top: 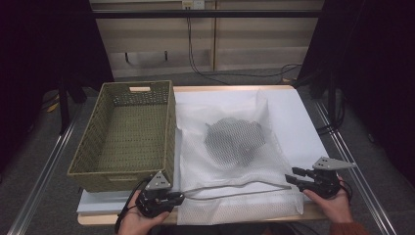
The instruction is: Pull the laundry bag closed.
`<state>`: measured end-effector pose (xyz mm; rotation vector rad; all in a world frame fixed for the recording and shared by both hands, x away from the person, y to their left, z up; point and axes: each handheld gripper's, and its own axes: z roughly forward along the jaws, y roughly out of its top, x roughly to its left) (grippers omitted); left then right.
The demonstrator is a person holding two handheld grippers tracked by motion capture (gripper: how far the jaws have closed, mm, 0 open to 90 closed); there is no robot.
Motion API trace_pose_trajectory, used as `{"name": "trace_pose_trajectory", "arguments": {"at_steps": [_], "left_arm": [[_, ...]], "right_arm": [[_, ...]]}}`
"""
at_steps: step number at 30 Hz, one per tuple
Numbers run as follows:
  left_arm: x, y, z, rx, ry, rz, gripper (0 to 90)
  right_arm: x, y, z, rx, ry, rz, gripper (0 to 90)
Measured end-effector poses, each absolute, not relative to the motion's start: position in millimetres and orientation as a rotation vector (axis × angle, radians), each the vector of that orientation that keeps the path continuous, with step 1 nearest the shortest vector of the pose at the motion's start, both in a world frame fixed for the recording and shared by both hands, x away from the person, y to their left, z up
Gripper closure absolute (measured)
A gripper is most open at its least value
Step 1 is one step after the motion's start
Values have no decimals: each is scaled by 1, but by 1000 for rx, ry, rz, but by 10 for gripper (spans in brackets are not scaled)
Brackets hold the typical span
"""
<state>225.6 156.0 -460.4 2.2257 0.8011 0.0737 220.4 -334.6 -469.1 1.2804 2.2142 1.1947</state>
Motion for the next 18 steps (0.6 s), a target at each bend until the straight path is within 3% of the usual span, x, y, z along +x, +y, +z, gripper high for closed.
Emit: {"name": "trace_pose_trajectory", "arguments": {"at_steps": [8, 18], "left_arm": [[227, 140, -459, 2242, 773, 73, 698], [212, 159, -454, 2206, 797, 113, 523]], "right_arm": [[221, -332, -470, 1276, 2223, 1187, 537], [220, -333, -469, 1265, 2226, 1198, 537]]}}
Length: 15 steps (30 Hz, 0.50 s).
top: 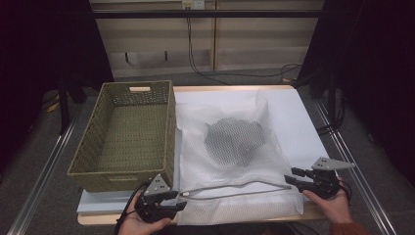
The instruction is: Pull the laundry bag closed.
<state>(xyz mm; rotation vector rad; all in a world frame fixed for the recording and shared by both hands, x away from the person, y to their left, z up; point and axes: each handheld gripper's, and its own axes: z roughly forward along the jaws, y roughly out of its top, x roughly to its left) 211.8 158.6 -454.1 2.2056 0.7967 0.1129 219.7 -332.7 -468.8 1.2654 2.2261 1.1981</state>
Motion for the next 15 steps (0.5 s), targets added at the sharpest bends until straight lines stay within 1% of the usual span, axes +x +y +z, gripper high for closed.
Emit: {"name": "trace_pose_trajectory", "arguments": {"at_steps": [2, 4, 9, 12, 15], "left_arm": [[211, 161, -454, 2220, 818, 134, 523], [212, 161, -457, 2242, 830, 119, 547], [216, 153, -464, 2313, 823, 105, 556], [217, 149, -466, 2325, 814, 110, 558], [216, 147, -466, 2346, 816, 171, 643]], "right_arm": [[220, -332, -469, 1265, 2227, 1204, 537], [219, -332, -468, 1259, 2219, 1206, 538], [218, -331, -467, 1259, 2221, 1207, 539], [218, -330, -467, 1255, 2226, 1207, 539], [218, -329, -467, 1246, 2231, 1209, 539]]}}
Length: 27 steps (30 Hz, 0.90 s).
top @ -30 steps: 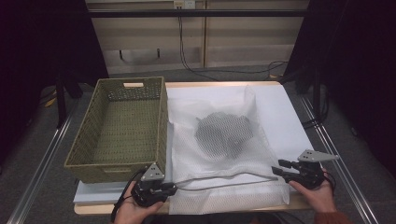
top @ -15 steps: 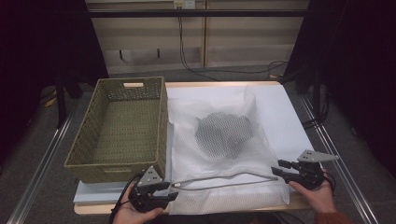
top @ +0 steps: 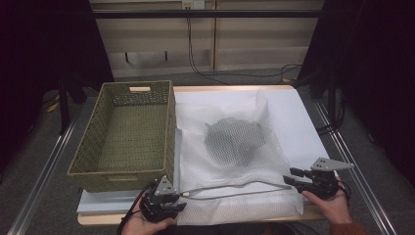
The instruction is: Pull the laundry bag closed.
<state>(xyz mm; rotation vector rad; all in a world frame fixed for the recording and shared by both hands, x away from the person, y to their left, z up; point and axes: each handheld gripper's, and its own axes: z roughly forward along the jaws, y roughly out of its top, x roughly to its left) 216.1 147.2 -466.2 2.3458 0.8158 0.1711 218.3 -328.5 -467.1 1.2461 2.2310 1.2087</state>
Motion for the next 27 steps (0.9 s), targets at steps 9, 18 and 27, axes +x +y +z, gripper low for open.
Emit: {"name": "trace_pose_trajectory", "arguments": {"at_steps": [9, 18, 27], "left_arm": [[216, 145, -466, 2328, 824, 102, 881], [216, 152, -458, 2248, 824, 85, 892], [212, 152, -449, 2211, 802, 95, 892]], "right_arm": [[217, -305, -459, 1157, 2293, 1251, 523], [221, -267, -452, 1036, 2390, 1358, 541], [228, -218, -452, 887, 2541, 1413, 642]]}}
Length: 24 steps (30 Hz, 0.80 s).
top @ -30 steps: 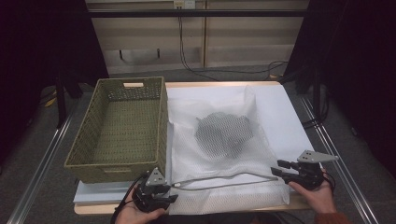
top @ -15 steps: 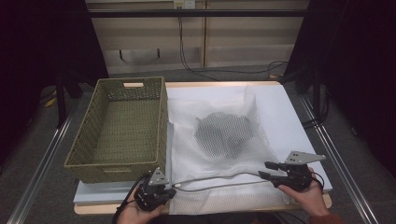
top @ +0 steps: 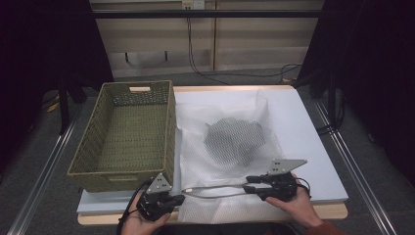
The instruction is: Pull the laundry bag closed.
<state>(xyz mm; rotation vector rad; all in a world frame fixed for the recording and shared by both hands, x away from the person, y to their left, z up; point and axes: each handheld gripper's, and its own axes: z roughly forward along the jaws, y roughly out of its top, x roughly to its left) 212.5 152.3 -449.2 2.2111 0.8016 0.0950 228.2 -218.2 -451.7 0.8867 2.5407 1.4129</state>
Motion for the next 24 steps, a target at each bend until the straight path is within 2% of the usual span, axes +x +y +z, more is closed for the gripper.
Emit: {"name": "trace_pose_trajectory", "arguments": {"at_steps": [1, 5, 14, 24], "left_arm": [[212, 152, -449, 2203, 798, 96, 892], [212, 151, -449, 2200, 796, 92, 892], [213, 150, -443, 2206, 769, 111, 892], [212, 148, -441, 2194, 764, 117, 892]], "right_arm": [[232, -202, -449, 846, 2570, 1423, 676], [239, -172, -442, 780, 2610, 1481, 717], [259, -101, -441, 613, 2738, 1467, 733], [266, -81, -453, 551, 2830, 1406, 742]]}}
